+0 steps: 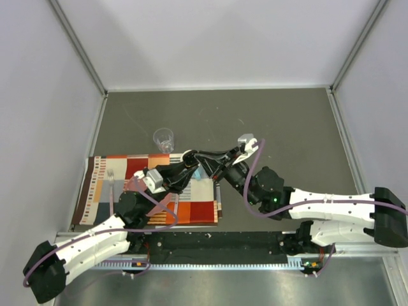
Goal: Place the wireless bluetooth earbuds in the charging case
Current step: Place the earbud in the charging case.
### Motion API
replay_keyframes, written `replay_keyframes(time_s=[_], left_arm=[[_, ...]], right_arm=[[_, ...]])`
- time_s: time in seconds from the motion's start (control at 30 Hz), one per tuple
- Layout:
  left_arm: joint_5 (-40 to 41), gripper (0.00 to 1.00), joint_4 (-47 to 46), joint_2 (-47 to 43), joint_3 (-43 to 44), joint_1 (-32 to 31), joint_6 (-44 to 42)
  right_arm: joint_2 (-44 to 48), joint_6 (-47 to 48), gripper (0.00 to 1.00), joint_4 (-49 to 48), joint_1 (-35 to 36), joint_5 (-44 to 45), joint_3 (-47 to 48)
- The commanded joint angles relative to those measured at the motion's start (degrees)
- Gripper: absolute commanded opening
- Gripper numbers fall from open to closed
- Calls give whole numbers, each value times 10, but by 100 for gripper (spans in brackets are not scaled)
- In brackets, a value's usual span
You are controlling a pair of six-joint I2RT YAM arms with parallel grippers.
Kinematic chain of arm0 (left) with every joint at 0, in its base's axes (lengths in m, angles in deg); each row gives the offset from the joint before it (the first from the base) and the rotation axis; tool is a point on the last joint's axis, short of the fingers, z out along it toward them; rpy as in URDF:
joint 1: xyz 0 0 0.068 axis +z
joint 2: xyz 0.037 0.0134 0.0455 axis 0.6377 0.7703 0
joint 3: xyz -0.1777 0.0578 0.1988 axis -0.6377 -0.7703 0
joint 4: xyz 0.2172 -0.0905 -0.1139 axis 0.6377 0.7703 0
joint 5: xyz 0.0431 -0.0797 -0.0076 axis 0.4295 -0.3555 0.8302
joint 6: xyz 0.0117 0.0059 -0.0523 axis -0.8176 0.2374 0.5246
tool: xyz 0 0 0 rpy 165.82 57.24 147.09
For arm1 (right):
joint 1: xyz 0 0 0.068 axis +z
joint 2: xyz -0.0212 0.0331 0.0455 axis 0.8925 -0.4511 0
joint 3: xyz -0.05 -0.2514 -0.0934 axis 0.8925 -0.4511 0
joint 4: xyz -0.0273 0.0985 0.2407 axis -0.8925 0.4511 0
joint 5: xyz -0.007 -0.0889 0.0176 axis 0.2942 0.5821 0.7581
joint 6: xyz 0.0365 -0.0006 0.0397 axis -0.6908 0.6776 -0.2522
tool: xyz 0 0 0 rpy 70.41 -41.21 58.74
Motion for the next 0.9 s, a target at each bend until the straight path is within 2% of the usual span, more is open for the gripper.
replay_keyframes(time_s=[0.0, 0.5, 0.87], left_arm=[[8, 0, -33, -8, 5, -1, 0], [21, 0, -51, -8, 1, -1, 7], [25, 0, -48, -13, 3, 0, 5]], right_arm=[[-15, 19, 0, -52, 11, 6, 39], [-51, -7, 0, 41, 11, 4, 90], [-75, -22, 0, 34, 11, 6, 95]])
